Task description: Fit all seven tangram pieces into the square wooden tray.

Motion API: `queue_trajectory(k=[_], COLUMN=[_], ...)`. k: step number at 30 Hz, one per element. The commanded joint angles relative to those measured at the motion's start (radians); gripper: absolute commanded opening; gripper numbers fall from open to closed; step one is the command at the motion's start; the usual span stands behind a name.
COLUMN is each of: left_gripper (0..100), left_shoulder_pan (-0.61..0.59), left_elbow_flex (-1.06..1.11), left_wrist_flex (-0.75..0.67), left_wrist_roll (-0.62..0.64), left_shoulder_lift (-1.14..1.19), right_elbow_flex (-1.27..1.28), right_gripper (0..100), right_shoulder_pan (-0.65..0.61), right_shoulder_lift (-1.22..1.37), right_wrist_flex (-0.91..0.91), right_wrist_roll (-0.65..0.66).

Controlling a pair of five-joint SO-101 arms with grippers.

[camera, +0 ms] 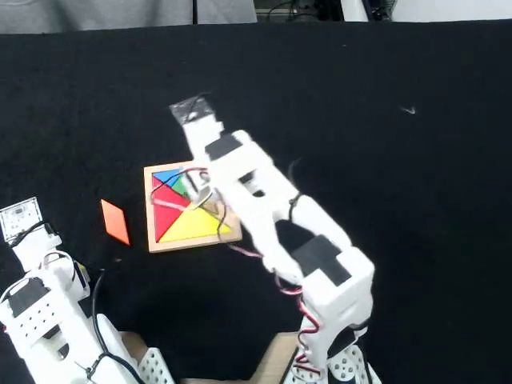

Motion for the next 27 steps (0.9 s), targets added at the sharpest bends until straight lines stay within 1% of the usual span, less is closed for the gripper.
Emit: queue_trajectory(k=[1,7,13,18,23,27], left_gripper=[15,15,15,15,15,15], left_shoulder_pan=[0.010,0.005,0.005,0.007,0.005,0.007], left_elbow_flex=[-0.002,-0.002,-0.002,-0.002,-0.002,-0.002], left_wrist_flex=[-0.015,-0.015,-0.014,-0.014,-0.014,-0.014], left_wrist_roll=[-0.002,0.000,-0.003,-0.003,-0.003,-0.003], left_shoulder_lift=[-0.009,-0.009,-0.009,-0.009,-0.009,-0.009], right_elbow_flex=[0.012,0.042,0.019,-0.002,-0.048,-0.094], right_gripper=[2.1,1.1,1.1,1.1,1.1,1.1], right_shoulder_pan=[0.066,0.040,-0.008,-0.014,-0.020,-0.046], right_shoulder_lift=[-0.081,-0.021,0.024,0.062,0.105,0.076], right_wrist_flex=[0.017,-0.043,-0.041,-0.043,-0.032,0.021], right_wrist_roll=[0.052,0.055,0.055,0.055,0.055,0.054])
